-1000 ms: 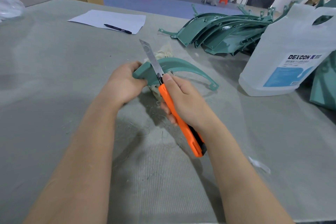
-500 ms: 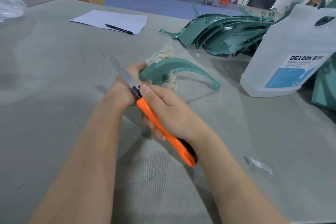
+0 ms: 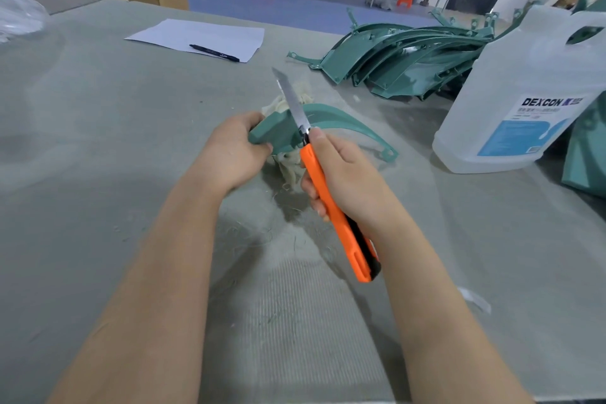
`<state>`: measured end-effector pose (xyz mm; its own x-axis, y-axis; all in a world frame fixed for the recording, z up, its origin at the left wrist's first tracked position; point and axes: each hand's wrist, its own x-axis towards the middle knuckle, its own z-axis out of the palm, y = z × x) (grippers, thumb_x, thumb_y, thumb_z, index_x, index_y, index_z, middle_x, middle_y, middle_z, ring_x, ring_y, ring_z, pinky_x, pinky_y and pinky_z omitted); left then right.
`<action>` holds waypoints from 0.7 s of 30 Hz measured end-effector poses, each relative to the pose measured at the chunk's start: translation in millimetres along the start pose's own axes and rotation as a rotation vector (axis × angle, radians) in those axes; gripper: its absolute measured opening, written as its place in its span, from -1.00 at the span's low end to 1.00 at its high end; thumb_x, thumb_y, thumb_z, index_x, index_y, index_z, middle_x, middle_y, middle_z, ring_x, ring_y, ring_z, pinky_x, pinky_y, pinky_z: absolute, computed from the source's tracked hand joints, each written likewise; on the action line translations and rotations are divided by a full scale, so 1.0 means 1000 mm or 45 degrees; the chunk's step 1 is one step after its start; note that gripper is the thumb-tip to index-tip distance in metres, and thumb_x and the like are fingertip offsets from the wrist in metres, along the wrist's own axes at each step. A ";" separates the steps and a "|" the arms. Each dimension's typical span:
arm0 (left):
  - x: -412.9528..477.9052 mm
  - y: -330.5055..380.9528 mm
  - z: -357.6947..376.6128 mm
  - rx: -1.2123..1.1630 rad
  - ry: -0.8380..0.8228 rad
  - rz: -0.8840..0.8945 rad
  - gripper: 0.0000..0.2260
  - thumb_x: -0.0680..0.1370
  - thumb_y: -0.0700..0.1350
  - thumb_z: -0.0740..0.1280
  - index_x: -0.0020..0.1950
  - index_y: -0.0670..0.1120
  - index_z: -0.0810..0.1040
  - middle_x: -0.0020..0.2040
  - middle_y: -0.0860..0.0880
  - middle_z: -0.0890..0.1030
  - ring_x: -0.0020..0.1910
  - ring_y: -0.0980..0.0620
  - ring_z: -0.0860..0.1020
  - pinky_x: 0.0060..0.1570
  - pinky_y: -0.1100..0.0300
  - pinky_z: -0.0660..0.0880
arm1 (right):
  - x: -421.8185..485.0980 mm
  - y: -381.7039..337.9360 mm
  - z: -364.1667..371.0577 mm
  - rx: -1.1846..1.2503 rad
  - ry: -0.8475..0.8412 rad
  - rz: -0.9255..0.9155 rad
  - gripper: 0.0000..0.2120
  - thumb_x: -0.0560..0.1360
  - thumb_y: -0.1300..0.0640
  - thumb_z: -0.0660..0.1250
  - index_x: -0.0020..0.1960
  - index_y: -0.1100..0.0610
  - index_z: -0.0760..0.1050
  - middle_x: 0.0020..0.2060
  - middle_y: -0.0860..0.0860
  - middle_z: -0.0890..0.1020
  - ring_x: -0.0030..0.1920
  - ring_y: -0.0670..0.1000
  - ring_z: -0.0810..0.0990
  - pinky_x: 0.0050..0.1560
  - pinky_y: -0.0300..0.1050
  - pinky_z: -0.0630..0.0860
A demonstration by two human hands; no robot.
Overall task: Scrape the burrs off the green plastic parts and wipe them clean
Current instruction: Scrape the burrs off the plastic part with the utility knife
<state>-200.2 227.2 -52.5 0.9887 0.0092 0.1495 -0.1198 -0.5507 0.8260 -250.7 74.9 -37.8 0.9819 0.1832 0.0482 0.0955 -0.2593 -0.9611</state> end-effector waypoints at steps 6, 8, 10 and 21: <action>0.003 0.001 -0.001 0.043 -0.045 -0.013 -0.85 0.53 -0.30 0.25 0.02 -0.13 0.55 -0.08 -0.20 0.61 -0.06 -0.20 0.57 -0.09 0.05 0.48 | -0.006 -0.002 0.013 0.034 -0.274 -0.080 -0.68 0.68 -0.01 0.04 -0.18 0.11 0.32 -0.54 0.01 0.42 -0.61 0.00 0.35 -0.58 -0.21 0.30; 0.003 0.000 -0.002 0.087 -0.052 -0.009 -0.83 0.53 -0.31 0.22 -0.16 -0.08 0.50 -0.26 -0.14 0.53 -0.22 -0.15 0.49 -0.26 0.11 0.39 | -0.007 -0.003 0.016 0.044 -0.329 -0.110 -0.68 0.69 0.02 0.04 -0.17 0.13 0.33 -0.54 0.02 0.42 -0.62 -0.01 0.34 -0.59 -0.22 0.30; 0.000 0.001 -0.002 0.030 -0.034 -0.007 -0.79 0.53 -0.31 0.25 -0.20 -0.01 0.47 -0.27 -0.09 0.53 -0.25 -0.07 0.47 -0.28 0.09 0.41 | -0.005 -0.004 0.010 0.105 -0.219 -0.099 -0.67 0.69 0.00 0.05 -0.14 0.17 0.36 -0.54 0.01 0.43 -0.62 -0.02 0.35 -0.59 -0.23 0.31; 0.000 -0.002 -0.002 -0.022 -0.037 -0.027 -0.82 0.54 -0.26 0.28 0.07 -0.03 0.55 -0.16 -0.12 0.55 -0.21 -0.09 0.46 -0.20 0.15 0.34 | 0.024 0.047 -0.071 0.193 0.647 0.551 -0.63 0.64 -0.11 0.12 -0.09 0.18 0.42 -0.37 0.08 0.48 -0.53 -0.02 0.46 -0.47 -0.19 0.44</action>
<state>-199.9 229.7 -52.7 0.9933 -0.0038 0.1159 -0.0998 -0.5359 0.8384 -211.1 -0.3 -62.6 0.8848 -0.3849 -0.2628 -0.3105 -0.0664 -0.9482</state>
